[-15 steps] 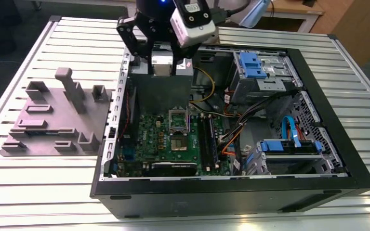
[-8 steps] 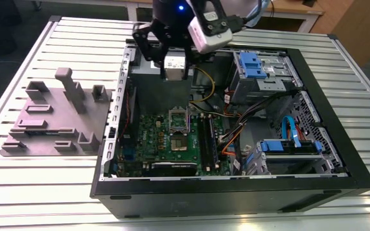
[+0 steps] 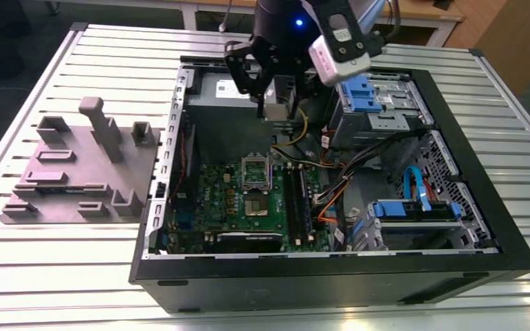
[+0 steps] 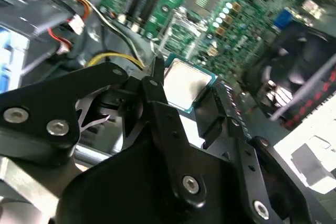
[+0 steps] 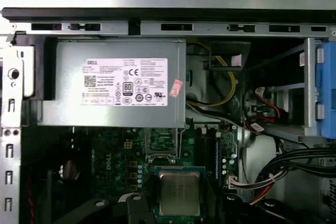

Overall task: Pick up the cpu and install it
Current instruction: 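Pick up the cpu and move it towards the insertion slot, then place the cpu into insertion slot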

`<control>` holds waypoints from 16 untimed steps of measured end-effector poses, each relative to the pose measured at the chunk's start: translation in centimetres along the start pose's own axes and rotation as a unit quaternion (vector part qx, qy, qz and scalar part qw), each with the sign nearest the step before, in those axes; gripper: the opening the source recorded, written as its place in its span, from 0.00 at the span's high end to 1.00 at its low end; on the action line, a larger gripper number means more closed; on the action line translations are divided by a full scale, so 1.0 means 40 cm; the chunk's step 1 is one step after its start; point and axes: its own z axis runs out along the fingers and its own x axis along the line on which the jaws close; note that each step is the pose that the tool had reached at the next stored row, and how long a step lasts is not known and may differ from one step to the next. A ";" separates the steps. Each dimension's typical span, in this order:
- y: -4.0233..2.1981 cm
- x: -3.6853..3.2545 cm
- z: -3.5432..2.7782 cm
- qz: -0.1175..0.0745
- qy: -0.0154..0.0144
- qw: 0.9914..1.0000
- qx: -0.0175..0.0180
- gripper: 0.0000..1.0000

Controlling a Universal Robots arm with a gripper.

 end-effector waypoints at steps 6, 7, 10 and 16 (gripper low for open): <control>0.000 -0.018 0.003 0.000 0.000 1.000 0.001 0.53; 0.000 -0.019 0.005 0.000 0.000 1.000 0.001 0.53; -0.008 -0.019 0.018 0.000 0.000 1.000 0.001 0.53; -0.046 -0.020 0.044 0.000 0.000 1.000 0.001 0.53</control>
